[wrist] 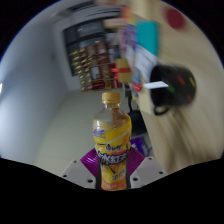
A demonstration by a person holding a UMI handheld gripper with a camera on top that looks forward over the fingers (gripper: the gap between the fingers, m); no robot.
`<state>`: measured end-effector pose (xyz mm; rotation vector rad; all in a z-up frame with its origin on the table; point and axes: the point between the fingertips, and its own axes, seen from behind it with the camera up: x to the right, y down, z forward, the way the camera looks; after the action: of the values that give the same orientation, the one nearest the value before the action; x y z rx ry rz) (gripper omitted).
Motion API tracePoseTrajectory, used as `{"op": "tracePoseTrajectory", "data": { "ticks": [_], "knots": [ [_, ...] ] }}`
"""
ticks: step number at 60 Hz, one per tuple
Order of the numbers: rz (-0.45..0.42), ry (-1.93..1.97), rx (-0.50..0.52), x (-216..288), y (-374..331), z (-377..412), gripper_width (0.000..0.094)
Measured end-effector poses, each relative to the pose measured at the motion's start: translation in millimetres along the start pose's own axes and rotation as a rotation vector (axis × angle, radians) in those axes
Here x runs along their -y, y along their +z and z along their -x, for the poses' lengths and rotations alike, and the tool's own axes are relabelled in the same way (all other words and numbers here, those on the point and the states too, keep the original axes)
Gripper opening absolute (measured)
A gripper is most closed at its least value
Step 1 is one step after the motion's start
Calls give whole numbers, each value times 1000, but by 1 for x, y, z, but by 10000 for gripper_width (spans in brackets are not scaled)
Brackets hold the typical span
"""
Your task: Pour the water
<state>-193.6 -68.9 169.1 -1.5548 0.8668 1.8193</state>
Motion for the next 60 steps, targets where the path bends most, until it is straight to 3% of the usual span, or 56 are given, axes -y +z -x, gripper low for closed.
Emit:
{"op": "tracePoseTrajectory", "data": {
  "ticks": [8,13,19,24,27,28,37,49,60],
  "knots": [
    [-101,-574,60,15,-74,75,337],
    [-249,-990,69,49,-128,126,337],
    [-442,-1408,-39,102,-195,151,337],
    [-530,-1602,-197,154,-240,133,336],
    [-542,-1658,-286,166,-261,104,336],
    [-528,-1656,-312,190,-269,92,337],
    [-454,-1648,-484,246,-303,-6,338],
    [-382,-1652,-613,261,-345,-73,365],
    [-424,-1622,-593,267,-351,-62,404]
  ]
}}
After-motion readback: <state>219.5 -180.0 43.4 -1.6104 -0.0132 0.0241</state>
